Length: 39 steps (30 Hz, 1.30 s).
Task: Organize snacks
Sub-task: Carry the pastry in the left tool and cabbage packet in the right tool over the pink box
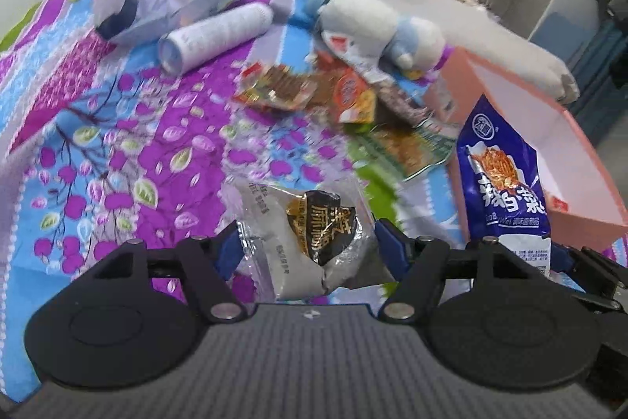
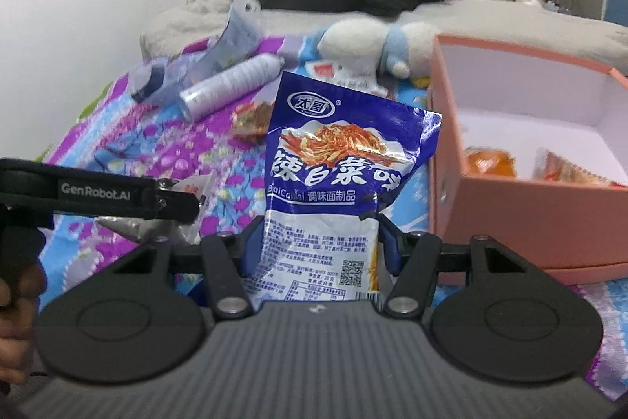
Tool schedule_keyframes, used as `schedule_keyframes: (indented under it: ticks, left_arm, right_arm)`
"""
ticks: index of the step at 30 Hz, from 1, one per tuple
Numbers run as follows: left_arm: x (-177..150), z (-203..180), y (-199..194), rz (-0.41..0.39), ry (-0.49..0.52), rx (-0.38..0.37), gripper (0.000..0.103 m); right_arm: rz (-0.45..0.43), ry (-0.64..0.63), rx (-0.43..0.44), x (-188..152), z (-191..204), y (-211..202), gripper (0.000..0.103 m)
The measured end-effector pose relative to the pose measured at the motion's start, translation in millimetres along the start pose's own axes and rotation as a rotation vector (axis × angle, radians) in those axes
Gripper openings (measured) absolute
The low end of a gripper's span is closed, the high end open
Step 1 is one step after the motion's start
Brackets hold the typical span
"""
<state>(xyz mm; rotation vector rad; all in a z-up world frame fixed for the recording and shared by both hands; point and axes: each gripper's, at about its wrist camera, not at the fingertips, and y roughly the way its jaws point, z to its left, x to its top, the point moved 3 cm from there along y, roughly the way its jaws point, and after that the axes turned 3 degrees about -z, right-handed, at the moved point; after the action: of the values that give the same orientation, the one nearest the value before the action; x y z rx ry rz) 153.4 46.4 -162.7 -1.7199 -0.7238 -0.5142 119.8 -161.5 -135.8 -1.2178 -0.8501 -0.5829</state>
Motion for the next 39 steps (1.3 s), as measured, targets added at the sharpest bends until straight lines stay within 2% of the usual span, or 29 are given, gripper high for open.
schedule_keyframes:
  ticks: [11,21,27,35,39]
  left_arm:
    - [16.5,-44.0,-27.1,-0.057,0.062,-0.103,0.074]
    - [20.2,-84.9,-20.6,-0.056,0.106,-0.211,0.074]
    - [48.2,-112.0,-8.6,-0.079,0.162,-0.271,0.074]
    - [89.5,-159.3,5.6,-0.126,0.248,-0.333,0.074]
    - [107.8,-179.8,20.5,-0.114,0.261,-0.356,0.074]
  right_arm:
    - [-0.084,0.007,-0.064,19.9,-24.6,-37.1,0.061]
    - [-0.103,0.042,-0.151,19.0,-52.1,-53.4,0.061]
    - [-0.131,0.051,-0.197,32.4,-76.5,-52.6,0.061]
    - [-0.184,0.068,-0.234,67.3,-106.5,-47.6,0.061]
    - [-0.207,0.105,-0.247,84.0,-124.4,-43.7,0.061]
